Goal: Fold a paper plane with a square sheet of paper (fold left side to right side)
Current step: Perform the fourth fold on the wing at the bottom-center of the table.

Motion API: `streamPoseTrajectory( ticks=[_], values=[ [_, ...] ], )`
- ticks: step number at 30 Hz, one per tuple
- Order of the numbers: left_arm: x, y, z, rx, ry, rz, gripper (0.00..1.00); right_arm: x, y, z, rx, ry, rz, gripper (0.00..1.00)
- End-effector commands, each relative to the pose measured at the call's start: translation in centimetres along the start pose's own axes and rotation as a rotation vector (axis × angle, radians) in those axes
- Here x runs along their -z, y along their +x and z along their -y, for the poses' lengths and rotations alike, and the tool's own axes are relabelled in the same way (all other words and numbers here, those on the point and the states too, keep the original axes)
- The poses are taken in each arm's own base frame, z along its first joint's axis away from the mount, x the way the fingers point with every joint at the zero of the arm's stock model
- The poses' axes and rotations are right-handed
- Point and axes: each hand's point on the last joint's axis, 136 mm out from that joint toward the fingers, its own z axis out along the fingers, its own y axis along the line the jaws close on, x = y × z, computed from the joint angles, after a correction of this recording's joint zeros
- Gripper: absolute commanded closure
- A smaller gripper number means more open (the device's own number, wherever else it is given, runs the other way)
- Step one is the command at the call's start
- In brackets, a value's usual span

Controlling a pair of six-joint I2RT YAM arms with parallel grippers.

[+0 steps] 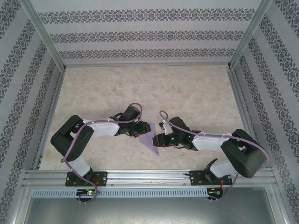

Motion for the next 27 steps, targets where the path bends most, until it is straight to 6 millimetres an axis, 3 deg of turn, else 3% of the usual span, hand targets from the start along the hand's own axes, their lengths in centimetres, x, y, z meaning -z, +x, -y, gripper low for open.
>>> streamPoseTrajectory(
  ticks=[1, 15, 22, 27],
  values=[
    [-0.5, 1.0, -1.8, 0.019, -0.078, -0.027, 0.56, 0.9, -0.5, -0.4, -0.014, -0.034, 0.02, 0.58],
    [-0.6, 0.9, -1.7, 0.025, -0.069, -0.025, 0.56, -0.7, -2.0, 0.1, -0.052, -0.04, -0.005, 0.61],
    [-0.6, 1.0, -1.7, 0.023, -0.073, -0.026, 0.56, -1.0, -1.9, 0.7, -0.059, -0.023, -0.012, 0.73],
    [-0.6, 0.9, -1.8, 0.023, -0.075, -0.025, 0.56, -1.1, -1.6, 1.2, -0.063, 0.001, -0.017, 0.9]
  ],
)
